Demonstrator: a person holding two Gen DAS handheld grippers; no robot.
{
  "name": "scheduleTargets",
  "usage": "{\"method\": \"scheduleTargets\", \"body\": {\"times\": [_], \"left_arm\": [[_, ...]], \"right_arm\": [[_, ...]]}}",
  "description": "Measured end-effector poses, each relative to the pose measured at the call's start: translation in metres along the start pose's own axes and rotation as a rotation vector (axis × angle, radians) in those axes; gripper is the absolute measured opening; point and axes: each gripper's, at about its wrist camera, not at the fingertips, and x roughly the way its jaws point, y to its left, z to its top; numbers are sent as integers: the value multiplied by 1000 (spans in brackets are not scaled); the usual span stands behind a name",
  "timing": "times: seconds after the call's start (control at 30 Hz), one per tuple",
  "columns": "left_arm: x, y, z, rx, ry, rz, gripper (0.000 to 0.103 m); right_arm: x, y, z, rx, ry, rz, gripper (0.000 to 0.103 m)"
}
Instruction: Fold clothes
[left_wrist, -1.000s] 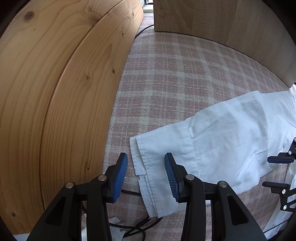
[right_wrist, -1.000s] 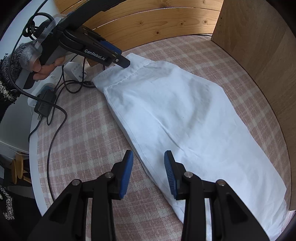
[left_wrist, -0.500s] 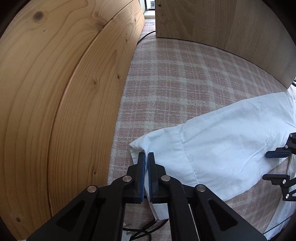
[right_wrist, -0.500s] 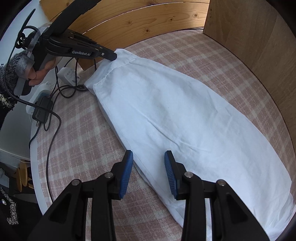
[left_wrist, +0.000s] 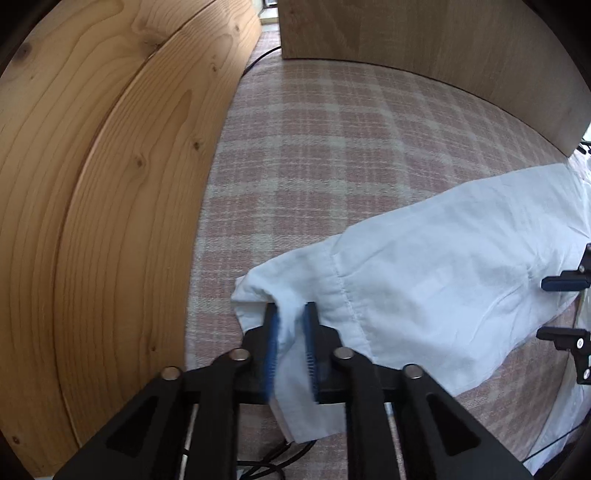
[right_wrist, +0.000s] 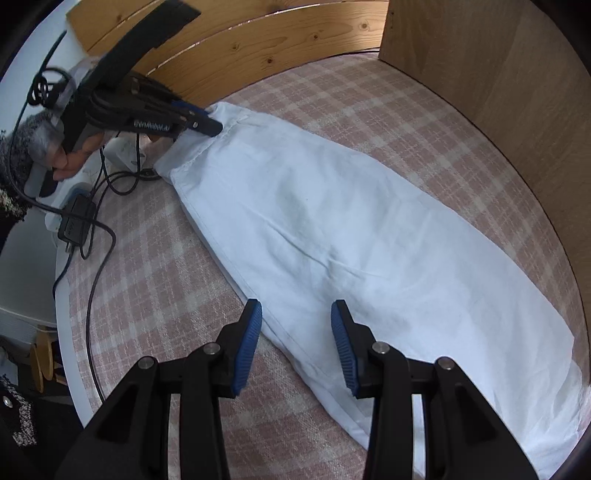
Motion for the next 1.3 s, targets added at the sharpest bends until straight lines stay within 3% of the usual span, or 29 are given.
{"method": "scheduleTargets", "body": {"times": [0.07,0.13,0.27,0.4,0.5,0.6,0.7,0.8,0.87,1.03,1.13,1.23,1.3], "left_arm": [[-2,-6,0,0,-1,10,3],[-16,2,3,-40,-22,-56,3],[-69,20,11,-103,-141,-135,3],[-119,35,18,-149,-256,-202,3],[-151,23,19,-112,-303,-190,4],[-163,16,20,-86,-303,-178,4],[-153,15,19,-91,-259,-180,4],[-114,18,17,-106,-182,-138,4],[-91,22,13,-134,-124,-161,4],[-35,27,9,-152,18,-118,6],[-17,30,5,-154,80,-46,12],[-9,36,5,-170,86,-4,38],[-7,35,5,-168,84,-11,38]], "right_arm": [[-24,-11,-9,92,-68,41,38],[-56,-26,-26,191,-150,66,38],[-118,-86,-81,405,-249,-58,38],[-117,-155,-122,578,-153,-143,38],[-92,-190,-140,643,-27,-250,38],[-90,-199,-143,677,-26,-270,37],[-98,-186,-133,661,-63,-252,37],[-104,-157,-111,579,-93,-239,37],[-105,-136,-93,521,-107,-232,37],[-97,-93,-50,381,-129,-180,37],[-85,-64,-33,307,-130,-131,37],[-59,-23,-17,198,-109,-64,37],[-39,4,-8,116,-82,-63,37]]}}
